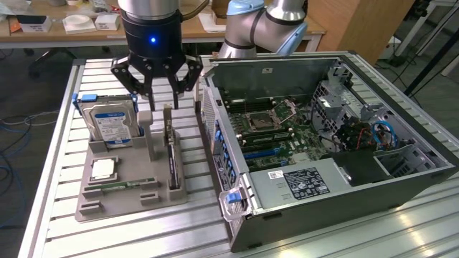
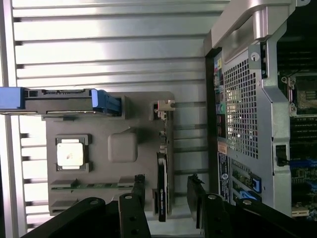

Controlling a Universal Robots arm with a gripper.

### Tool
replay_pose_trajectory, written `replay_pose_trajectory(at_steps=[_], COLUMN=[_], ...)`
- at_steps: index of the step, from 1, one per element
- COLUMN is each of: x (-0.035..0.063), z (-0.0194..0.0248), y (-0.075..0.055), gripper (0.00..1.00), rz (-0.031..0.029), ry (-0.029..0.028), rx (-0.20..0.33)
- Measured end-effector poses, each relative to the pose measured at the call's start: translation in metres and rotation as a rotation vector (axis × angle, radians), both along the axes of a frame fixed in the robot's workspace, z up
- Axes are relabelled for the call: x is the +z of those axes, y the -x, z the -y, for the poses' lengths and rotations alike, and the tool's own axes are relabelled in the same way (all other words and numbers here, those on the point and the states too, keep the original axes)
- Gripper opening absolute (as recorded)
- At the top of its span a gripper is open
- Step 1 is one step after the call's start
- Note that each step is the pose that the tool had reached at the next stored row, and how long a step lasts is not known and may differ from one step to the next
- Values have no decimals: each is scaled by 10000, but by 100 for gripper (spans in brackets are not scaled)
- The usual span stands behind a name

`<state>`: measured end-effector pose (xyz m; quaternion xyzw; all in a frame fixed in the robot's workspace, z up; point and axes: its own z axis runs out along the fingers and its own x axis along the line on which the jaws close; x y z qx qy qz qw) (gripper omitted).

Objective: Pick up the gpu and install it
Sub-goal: 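Pick up the gpu and move the gpu toward the slot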

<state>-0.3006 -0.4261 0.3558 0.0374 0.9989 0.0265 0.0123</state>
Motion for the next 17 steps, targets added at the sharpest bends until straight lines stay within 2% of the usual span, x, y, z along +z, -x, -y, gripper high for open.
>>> replay_pose_trajectory(at_steps=[17], x=[-115], z=[0], y=[0], gripper=[47], rz=[0], ry=[0], rx=[-1])
